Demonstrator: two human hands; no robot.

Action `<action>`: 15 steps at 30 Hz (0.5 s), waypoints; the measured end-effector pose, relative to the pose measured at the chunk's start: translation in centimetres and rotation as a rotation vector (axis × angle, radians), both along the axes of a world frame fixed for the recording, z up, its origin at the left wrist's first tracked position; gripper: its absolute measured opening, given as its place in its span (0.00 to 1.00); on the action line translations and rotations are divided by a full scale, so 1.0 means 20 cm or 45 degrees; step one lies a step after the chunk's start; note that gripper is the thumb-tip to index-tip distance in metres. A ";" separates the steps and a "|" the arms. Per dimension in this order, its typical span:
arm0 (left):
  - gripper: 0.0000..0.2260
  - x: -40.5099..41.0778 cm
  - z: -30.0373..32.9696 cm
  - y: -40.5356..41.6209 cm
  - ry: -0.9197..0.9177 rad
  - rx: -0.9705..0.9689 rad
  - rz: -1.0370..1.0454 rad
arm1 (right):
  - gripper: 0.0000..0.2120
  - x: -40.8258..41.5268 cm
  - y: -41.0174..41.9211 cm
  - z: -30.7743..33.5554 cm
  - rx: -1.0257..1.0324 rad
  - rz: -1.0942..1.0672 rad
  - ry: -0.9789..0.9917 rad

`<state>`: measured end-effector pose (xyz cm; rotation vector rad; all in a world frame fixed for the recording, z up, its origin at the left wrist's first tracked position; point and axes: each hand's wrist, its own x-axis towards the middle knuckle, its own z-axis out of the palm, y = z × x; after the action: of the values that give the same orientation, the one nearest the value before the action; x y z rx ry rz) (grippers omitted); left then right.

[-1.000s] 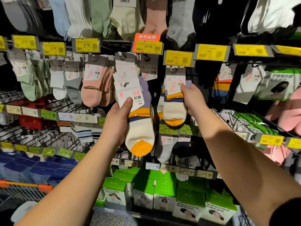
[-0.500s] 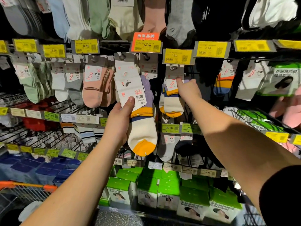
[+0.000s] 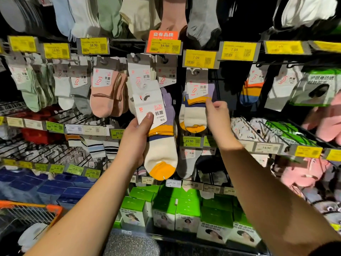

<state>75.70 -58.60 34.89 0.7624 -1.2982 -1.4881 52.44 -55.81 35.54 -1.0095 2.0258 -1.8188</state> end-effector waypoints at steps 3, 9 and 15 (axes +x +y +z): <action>0.15 -0.02 -0.03 0.01 0.000 0.032 -0.016 | 0.11 0.18 0.16 -0.06 -0.037 0.150 -0.080; 0.13 -0.10 -0.06 0.06 0.006 0.044 -0.055 | 0.12 0.44 0.32 -0.06 -0.259 0.499 -0.052; 0.13 -0.13 -0.06 0.11 -0.027 -0.060 -0.053 | 0.03 0.43 0.30 -0.09 -0.278 0.562 -0.209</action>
<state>73.10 -56.37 33.77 0.7261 -1.3680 -1.4809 61.01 -49.91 33.73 -1.2055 1.3944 -1.8278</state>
